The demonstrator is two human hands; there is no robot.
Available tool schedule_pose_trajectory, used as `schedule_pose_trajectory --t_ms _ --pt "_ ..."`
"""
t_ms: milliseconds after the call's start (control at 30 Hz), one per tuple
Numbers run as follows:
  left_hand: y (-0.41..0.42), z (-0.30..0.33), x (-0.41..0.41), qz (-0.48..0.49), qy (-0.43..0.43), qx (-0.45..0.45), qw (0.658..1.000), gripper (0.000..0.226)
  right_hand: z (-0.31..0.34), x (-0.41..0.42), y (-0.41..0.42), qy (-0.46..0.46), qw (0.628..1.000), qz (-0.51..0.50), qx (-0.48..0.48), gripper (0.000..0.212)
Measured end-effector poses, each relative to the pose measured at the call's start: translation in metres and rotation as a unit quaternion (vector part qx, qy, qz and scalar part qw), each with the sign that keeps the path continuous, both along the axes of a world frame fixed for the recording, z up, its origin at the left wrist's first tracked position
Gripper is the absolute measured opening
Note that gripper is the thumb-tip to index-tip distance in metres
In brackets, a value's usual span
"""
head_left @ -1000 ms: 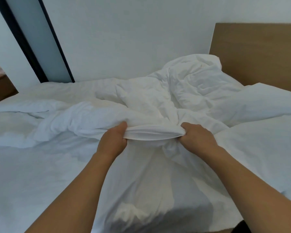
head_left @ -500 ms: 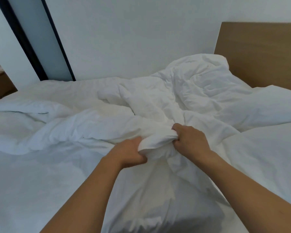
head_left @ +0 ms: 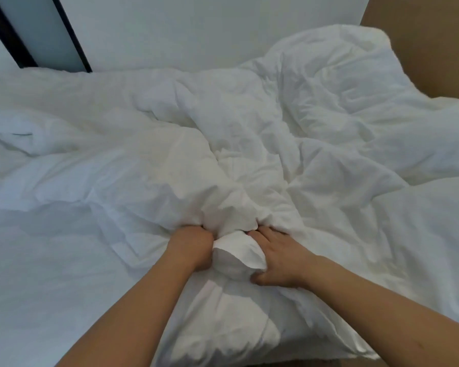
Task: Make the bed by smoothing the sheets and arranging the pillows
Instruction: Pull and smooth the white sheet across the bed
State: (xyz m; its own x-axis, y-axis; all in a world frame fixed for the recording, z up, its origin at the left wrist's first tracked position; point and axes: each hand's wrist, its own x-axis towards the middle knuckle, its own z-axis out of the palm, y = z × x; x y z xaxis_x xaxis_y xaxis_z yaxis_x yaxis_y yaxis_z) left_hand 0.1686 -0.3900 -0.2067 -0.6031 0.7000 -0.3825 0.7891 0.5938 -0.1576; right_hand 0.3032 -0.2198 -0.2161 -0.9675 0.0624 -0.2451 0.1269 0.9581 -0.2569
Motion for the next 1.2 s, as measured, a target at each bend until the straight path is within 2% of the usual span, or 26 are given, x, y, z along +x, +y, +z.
schedule_pose_trajectory --t_ms 100,233,467,567,633,733,800,900,967,1033,1100,1200 --pt "0.012 -0.011 -0.006 -0.042 0.04 0.018 0.998 0.021 -0.02 -0.018 0.01 -0.011 0.999 0.004 -0.037 0.088" --pt "0.017 -0.017 -0.015 -0.054 0.03 0.044 0.997 0.023 -0.021 -0.025 0.02 -0.02 0.995 -0.018 -0.1 0.083" --pt "0.002 -0.012 -0.01 -0.083 0.011 0.032 0.996 0.025 -0.034 -0.008 -0.011 0.11 0.989 -0.091 -0.035 0.057" --pt "-0.02 -0.015 -0.006 -0.065 -0.002 0.045 0.997 0.044 -0.029 -0.005 -0.023 0.125 0.986 -0.111 0.017 0.053" --pt "-0.042 -0.011 -0.001 -0.076 0.007 0.071 0.995 0.05 -0.014 0.004 -0.036 0.097 0.981 -0.151 0.076 0.055" --pt "-0.079 0.018 0.012 -0.092 0.043 0.161 0.982 0.031 0.018 0.025 -0.084 0.05 0.967 -0.217 0.125 0.066" --pt "-0.107 0.054 0.021 -0.099 0.049 0.231 0.967 0.027 0.048 0.039 -0.123 0.06 0.966 -0.234 0.094 0.082" --pt "-0.156 0.111 0.032 -0.121 0.071 0.269 0.953 0.027 0.103 0.045 -0.179 0.115 0.967 -0.22 0.054 0.096" --pt "-0.177 0.143 0.034 -0.126 0.084 0.289 0.945 0.028 0.132 0.031 -0.21 0.132 0.971 -0.188 0.072 0.084" --pt "-0.185 0.158 0.031 -0.129 0.093 0.32 0.934 0.028 0.151 0.012 -0.231 0.143 0.969 -0.185 0.086 0.053" --pt "-0.196 0.152 0.028 -0.122 0.089 0.349 0.925 0.027 0.16 0.003 -0.242 0.161 0.962 -0.2 0.091 0.023" --pt "-0.225 0.124 0.018 -0.113 0.099 0.352 0.924 0.02 0.167 0.015 -0.249 0.154 0.967 -0.181 0.095 0.006"
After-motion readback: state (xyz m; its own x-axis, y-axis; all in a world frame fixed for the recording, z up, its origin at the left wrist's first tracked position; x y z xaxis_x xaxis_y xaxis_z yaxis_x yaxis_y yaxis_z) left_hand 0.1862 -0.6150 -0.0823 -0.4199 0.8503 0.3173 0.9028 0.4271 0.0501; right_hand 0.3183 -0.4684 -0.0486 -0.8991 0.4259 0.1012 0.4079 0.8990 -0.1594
